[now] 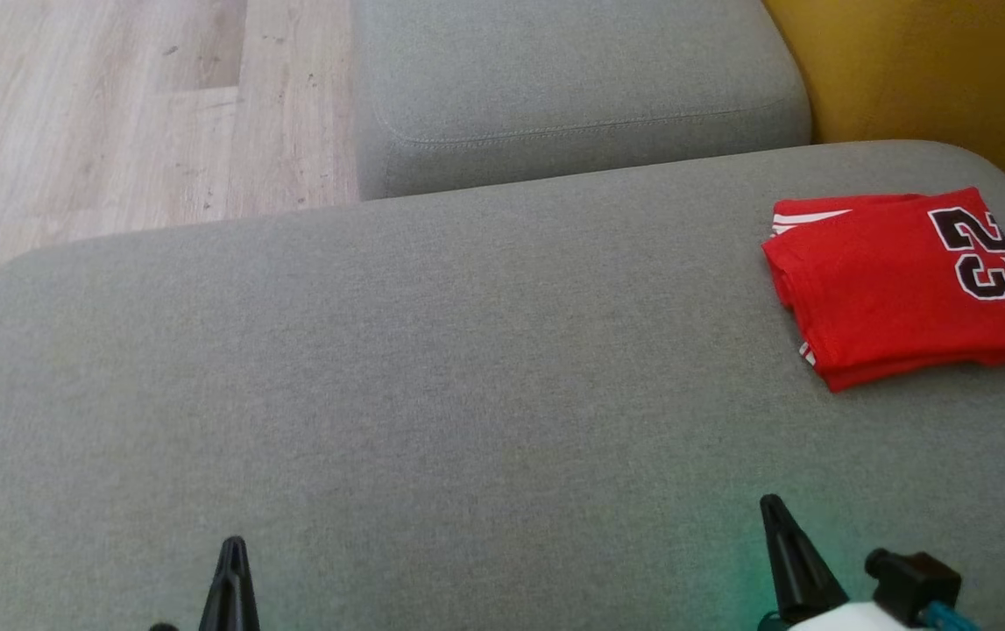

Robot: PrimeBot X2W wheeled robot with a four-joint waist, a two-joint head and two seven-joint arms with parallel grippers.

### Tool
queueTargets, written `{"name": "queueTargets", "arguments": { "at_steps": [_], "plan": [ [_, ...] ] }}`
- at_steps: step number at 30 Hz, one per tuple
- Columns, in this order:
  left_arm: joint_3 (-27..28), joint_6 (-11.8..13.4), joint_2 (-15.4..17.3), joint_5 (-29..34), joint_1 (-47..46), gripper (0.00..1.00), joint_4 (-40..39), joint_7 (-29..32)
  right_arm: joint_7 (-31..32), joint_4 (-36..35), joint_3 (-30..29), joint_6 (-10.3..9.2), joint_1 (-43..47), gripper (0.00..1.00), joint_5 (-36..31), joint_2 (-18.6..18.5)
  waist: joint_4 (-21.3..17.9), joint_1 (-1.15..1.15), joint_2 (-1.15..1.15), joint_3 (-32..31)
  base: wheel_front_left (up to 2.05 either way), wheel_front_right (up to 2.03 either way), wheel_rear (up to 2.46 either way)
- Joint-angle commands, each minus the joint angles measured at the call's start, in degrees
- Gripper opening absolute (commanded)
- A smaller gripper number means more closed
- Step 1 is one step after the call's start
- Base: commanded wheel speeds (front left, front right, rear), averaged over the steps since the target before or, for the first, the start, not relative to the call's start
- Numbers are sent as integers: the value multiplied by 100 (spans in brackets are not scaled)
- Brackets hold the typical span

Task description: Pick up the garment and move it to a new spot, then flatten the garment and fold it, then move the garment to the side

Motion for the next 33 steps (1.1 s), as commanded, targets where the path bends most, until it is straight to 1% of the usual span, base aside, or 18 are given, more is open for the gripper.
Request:
{"name": "queueTargets", "arguments": {
  "at_steps": [1, 28, 33],
  "plan": [
    [93, -42, 21, -181, -267, 0, -151, 30, 34, -204, -42, -1, -316, 0, 206, -59, 6, 0, 0, 5, 0, 0, 0],
    [324, -209, 41, -1909, -666, 0, -62, 448, 390, -290, -308, -1, -587, 0, 1997, -125, 90, 0, 0, 89, 0, 0, 0],
    [380, -248, 44, -2306, -758, 0, -40, 546, 478, -310, -377, -2, -649, 0, 2404, -135, 110, 0, 0, 108, 0, 0, 0]
  ]
}}
